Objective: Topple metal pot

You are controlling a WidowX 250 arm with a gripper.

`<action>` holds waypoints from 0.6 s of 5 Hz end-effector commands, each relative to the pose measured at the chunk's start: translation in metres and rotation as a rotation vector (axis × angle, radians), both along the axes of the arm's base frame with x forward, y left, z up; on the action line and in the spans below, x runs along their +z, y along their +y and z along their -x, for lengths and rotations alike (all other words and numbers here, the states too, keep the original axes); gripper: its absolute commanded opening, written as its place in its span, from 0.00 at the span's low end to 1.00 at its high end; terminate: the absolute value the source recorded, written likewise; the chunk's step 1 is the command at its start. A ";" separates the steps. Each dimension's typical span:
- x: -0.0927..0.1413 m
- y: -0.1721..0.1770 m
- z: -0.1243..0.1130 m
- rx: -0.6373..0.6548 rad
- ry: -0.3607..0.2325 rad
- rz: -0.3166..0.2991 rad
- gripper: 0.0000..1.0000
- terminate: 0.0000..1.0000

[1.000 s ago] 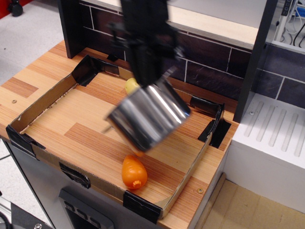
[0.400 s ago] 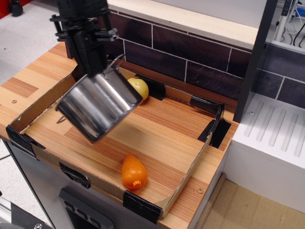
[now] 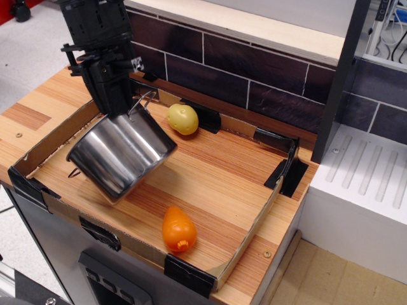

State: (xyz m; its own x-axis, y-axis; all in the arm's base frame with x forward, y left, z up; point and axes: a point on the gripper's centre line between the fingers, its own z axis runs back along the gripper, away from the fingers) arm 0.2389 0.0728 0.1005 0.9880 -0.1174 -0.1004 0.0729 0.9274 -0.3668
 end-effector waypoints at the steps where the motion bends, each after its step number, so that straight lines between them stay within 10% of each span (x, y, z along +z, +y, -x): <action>1: -0.001 0.026 -0.009 0.036 -0.051 -0.076 0.00 0.00; 2: 0.002 0.035 -0.012 0.059 -0.065 -0.111 0.00 0.00; 3: 0.012 0.037 -0.011 0.046 -0.103 -0.174 1.00 0.00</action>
State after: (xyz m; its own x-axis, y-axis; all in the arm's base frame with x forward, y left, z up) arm 0.2551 0.1058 0.0953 0.9962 -0.0595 -0.0631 0.0441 0.9738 -0.2232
